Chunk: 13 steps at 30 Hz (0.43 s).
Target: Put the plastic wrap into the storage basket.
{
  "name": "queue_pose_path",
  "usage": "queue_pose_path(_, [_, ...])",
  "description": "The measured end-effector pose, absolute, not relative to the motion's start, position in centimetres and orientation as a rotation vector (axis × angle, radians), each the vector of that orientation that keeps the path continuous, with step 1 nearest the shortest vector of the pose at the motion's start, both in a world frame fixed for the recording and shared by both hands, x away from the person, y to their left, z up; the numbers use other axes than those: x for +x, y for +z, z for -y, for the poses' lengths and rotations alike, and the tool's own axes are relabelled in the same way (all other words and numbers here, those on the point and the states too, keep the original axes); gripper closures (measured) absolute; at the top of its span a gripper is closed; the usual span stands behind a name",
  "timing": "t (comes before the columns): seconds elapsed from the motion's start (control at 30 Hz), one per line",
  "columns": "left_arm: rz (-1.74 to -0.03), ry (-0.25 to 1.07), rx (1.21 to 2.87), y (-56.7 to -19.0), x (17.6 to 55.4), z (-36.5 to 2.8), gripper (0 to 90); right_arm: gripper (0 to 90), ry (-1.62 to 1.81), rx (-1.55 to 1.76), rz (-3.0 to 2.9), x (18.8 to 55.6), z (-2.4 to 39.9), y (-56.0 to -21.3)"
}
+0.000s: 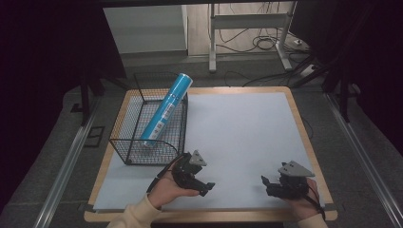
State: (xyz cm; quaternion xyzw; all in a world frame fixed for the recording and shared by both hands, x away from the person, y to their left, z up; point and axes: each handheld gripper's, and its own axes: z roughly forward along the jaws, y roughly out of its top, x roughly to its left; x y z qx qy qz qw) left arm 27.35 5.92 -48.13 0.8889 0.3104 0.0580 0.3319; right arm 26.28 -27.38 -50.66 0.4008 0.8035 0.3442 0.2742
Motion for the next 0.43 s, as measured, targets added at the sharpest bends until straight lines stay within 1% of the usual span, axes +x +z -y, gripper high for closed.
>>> queue_pose_path(0.3, [-0.828, 0.142, 2.297, -48.04, 27.50, -6.38, 15.0, 12.0, 0.924, 1.069, -2.167, 26.23, 27.16, -50.68])
queue_pose_path(0.43, [-0.838, 0.171, 2.300, -48.24, 27.48, -6.79, 14.6, 11.6, 0.944, 1.056, -2.167, 26.21, 26.95, -50.50])
